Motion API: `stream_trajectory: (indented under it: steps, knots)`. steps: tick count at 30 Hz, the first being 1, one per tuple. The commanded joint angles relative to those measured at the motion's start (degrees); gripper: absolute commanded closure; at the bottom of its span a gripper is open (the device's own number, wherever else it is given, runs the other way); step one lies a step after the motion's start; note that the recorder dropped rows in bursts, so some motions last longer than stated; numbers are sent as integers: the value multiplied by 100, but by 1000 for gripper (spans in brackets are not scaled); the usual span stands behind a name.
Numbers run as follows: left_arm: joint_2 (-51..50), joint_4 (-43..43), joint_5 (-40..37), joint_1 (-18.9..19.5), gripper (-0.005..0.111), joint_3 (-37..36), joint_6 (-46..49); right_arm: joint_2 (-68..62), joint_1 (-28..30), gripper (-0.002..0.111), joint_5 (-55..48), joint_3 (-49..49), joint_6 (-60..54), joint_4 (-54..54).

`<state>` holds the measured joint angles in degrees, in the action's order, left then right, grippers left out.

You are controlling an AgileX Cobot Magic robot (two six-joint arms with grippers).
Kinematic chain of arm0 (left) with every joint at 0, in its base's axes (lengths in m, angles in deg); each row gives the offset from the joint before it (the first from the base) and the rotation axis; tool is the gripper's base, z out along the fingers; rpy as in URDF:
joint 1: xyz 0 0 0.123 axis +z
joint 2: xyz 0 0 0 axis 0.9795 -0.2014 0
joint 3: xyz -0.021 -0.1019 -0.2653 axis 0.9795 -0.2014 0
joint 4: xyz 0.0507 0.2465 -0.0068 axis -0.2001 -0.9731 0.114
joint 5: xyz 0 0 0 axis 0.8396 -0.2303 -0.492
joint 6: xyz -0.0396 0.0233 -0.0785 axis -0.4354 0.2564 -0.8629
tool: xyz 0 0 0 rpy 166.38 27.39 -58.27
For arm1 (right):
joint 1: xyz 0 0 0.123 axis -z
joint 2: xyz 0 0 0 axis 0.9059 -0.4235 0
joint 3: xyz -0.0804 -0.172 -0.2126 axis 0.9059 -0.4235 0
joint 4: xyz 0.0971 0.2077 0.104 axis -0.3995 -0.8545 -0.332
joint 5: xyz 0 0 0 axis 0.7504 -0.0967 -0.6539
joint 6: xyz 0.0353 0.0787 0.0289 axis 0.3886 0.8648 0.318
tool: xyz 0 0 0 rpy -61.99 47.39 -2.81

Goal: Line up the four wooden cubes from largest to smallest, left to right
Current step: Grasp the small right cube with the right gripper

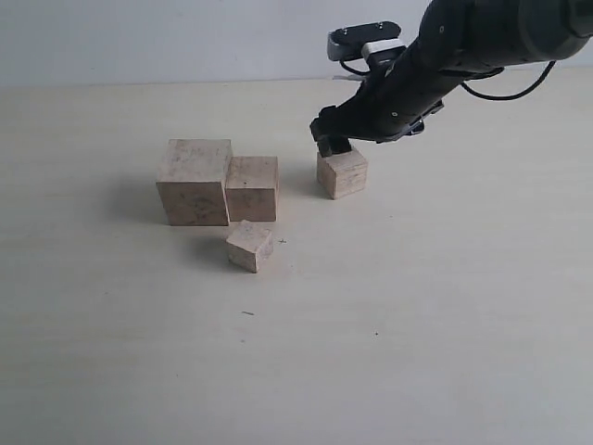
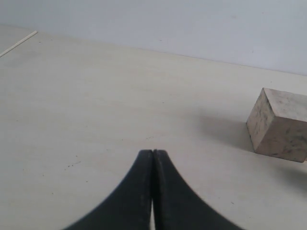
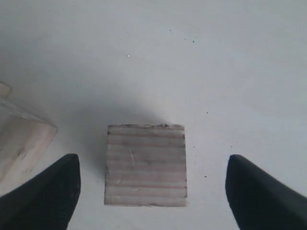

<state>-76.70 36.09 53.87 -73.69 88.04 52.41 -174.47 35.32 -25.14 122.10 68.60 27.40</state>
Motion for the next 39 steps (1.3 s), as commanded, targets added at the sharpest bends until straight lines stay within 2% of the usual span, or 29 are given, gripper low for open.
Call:
stream_trajectory:
  steps: [1, 16, 18, 19, 22, 23, 24, 26, 30, 34, 36, 39]
  knots:
    - [33, -20, 47, -27, 107, -13, 0, -136, -118, 30, 126, -8, -291, -36]
    - [33, -20, 47, -27, 107, -13, 0, -579, -221, 31, 266, -8, -377, 187]
    - [33, -20, 47, -27, 107, -13, 0, -579, -221, 48, 284, -8, -214, 199]
    - [33, -20, 47, -27, 107, -13, 0, -519, -221, 66, 260, -8, -88, 199]
    - [33, -20, 47, -27, 107, -13, 0, -350, -221, 99, 93, -8, -111, 189]
    - [33, -20, 47, -27, 107, -13, 0, -279, -221, 108, 56, -8, -176, 189]
    - [33, -20, 47, -27, 107, -13, 0, -204, -221, 108, 24, -8, -348, 189]
    - [33, -20, 47, -27, 107, -13, 0, -60, -221, 108, -71, -8, -1070, 189]
    - [33, -20, 47, -27, 107, -13, 0, 149, -221, 108, -1101, -8, -4381, -29]
    - [33, -20, 47, -27, 107, -13, 0, 8, -190, 108, -1934, -8, -6607, -664]
    - [33, -20, 47, -27, 107, -13, 0, -96, -190, 108, -1895, -8, -7172, -721]
    - [33, -20, 47, -27, 107, -13, 0, -188, -190, 108, -1569, -8, -7235, -707]
